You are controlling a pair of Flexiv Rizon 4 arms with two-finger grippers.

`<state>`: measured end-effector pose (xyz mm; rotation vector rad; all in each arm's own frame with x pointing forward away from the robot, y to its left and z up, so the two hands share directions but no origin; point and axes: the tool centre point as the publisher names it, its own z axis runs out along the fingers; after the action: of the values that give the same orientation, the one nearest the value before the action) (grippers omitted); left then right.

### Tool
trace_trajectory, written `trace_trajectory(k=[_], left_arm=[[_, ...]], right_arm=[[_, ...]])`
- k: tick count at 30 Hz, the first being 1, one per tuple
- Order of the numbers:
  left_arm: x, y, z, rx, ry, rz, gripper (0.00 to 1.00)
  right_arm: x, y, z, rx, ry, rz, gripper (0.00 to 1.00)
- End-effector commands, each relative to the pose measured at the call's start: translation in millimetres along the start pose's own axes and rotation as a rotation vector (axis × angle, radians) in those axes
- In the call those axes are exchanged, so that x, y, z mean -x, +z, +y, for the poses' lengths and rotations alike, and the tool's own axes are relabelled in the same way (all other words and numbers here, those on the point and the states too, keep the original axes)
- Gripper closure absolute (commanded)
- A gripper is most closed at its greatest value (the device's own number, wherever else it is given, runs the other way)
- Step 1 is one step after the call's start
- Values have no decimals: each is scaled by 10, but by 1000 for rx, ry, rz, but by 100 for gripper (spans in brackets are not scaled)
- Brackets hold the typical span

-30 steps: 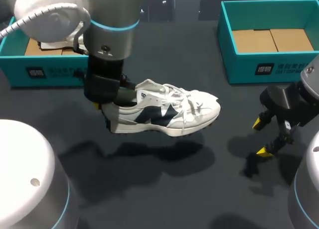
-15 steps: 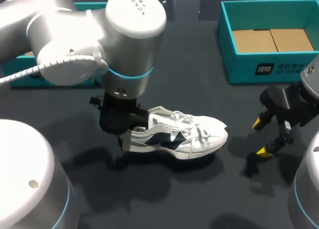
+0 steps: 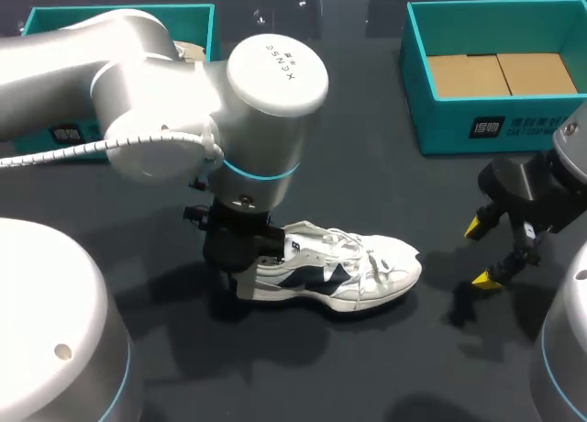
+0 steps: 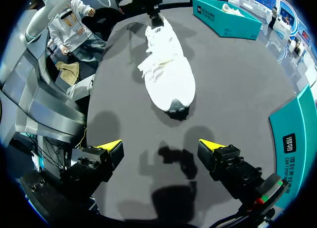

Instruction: Take the shoe out of the shoebox, open the shoe tongue, remove and reinsert the insole, then place the shoe into the shoebox

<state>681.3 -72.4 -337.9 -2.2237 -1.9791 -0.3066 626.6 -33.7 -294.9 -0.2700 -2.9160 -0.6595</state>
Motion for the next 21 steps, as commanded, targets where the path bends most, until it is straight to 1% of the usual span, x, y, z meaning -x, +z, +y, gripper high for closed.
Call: trace_trajectory(k=[1,7,14,21], left_arm=[[196,136,108,-32,-15,29,100],[247,207,143,-61,-19,24,100],[307,244,172,-71,-20,24,100],[355,261,138,-83,-1,17,100]], right_arm=[[-13,9,-1,-2,1,-3,0],[-13,9,-1,-2,1,-3,0],[-13,9,-1,-2,1,-3,0],[-13,9,-1,-2,1,-3,0]])
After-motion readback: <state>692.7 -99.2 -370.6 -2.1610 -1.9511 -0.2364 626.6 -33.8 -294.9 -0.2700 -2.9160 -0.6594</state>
